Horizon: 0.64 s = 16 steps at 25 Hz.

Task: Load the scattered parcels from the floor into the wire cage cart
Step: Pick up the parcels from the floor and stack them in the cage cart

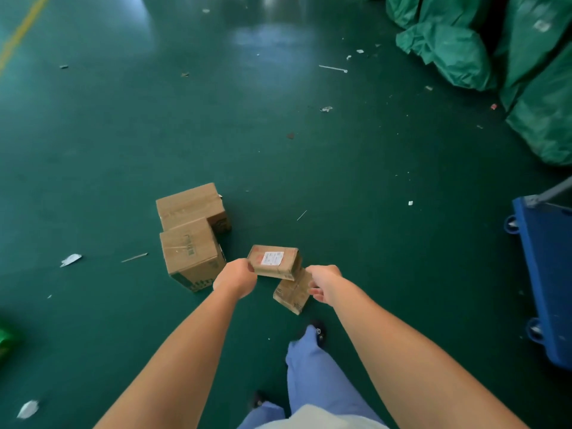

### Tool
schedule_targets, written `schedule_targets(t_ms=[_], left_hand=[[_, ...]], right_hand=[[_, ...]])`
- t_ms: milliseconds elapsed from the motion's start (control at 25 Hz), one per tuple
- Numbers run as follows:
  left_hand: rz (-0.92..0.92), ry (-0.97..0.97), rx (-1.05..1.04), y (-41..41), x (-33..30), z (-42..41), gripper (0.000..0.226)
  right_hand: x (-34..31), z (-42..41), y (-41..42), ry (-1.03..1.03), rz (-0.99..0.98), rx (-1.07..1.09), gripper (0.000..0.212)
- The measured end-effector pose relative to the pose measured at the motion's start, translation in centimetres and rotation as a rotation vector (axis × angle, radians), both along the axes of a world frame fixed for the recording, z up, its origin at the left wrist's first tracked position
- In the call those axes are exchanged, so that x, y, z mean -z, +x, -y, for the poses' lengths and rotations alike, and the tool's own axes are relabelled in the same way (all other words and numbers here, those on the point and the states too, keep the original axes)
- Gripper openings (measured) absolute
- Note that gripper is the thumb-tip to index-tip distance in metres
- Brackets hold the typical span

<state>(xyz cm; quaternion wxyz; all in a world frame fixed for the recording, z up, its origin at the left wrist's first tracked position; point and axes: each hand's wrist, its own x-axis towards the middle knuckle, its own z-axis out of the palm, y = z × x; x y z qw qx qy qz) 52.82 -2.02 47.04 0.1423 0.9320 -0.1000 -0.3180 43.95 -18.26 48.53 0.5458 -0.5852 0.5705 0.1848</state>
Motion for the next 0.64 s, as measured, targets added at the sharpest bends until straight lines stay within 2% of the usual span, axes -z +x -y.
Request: schedule_targets(t_ms=[200,360,560,640], left_hand=[[-0.052,0.029,-0.026,7.6,3.0,4.6,0.031],[-0.129,0.022,-0.054,11.5,6.9,7.7,0.030],[-0.329,0.050,-0.063,15.4,16.3,9.5,0.023],[-0.432,0.049,-0.107,17.0,21.6,10.0,0.027]], right_hand=[[2.9,4.9,8.4,0.001,-0.051,-0.048,0.026],[7.3,8.3,12.7,-0.012,-0.110,-0.096,0.020],[16.5,9.9,16.2,0.015,-0.193,-0.101,0.014],[22.0,9.8,17.5,0.032,-0.227,-0.084,0.013]])
